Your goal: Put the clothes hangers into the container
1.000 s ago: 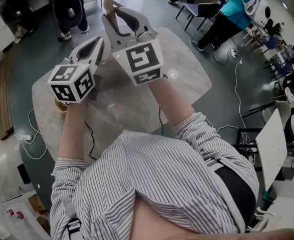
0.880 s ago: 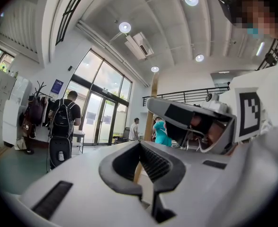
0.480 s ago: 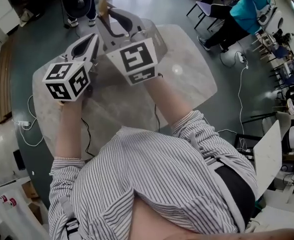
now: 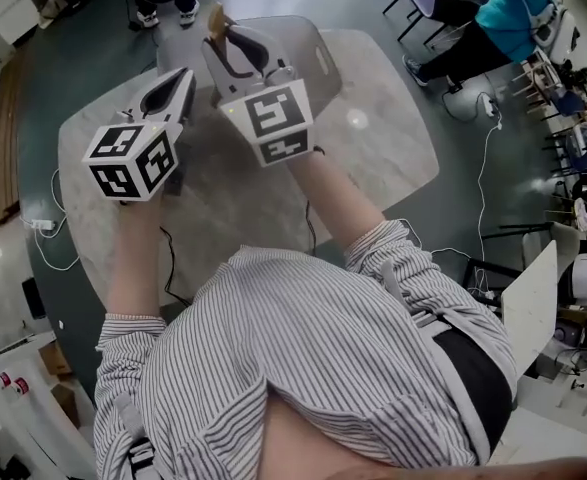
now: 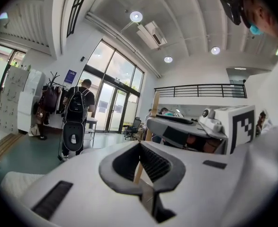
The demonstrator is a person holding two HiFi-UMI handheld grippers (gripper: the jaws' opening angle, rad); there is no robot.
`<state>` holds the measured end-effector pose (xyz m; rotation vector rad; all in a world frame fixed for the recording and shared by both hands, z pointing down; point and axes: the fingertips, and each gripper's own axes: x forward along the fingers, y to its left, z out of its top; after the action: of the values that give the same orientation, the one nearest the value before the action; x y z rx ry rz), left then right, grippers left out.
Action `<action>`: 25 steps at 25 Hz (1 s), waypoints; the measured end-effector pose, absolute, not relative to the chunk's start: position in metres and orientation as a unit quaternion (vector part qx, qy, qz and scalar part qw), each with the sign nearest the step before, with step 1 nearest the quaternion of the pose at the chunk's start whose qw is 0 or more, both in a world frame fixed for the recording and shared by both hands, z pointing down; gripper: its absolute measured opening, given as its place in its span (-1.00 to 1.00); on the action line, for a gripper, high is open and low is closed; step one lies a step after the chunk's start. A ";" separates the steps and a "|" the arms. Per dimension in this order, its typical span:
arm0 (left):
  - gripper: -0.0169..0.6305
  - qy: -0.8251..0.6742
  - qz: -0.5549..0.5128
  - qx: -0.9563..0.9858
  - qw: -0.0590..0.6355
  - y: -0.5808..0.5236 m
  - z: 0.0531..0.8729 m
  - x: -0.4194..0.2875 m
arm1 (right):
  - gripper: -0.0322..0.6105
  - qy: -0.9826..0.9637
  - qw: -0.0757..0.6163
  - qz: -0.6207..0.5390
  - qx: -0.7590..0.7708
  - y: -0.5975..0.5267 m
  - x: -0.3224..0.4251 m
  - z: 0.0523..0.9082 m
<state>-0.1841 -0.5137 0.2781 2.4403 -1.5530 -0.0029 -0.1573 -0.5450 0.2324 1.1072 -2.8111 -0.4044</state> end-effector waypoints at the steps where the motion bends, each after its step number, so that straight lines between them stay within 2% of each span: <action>1: -0.91 -0.533 0.001 0.836 0.130 -0.514 0.283 -0.184 | -0.59 -0.921 0.049 -0.128 0.365 -0.546 -0.156 0.238; 25: -0.91 -0.496 0.039 0.851 0.167 -0.491 0.324 -0.137 | -0.62 -0.902 0.046 -0.008 0.428 -0.529 -0.088 0.313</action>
<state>-0.1368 -0.4914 0.3242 2.4229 -1.4125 0.1097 -0.0876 -0.5288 0.3128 1.3069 -2.7549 -0.0252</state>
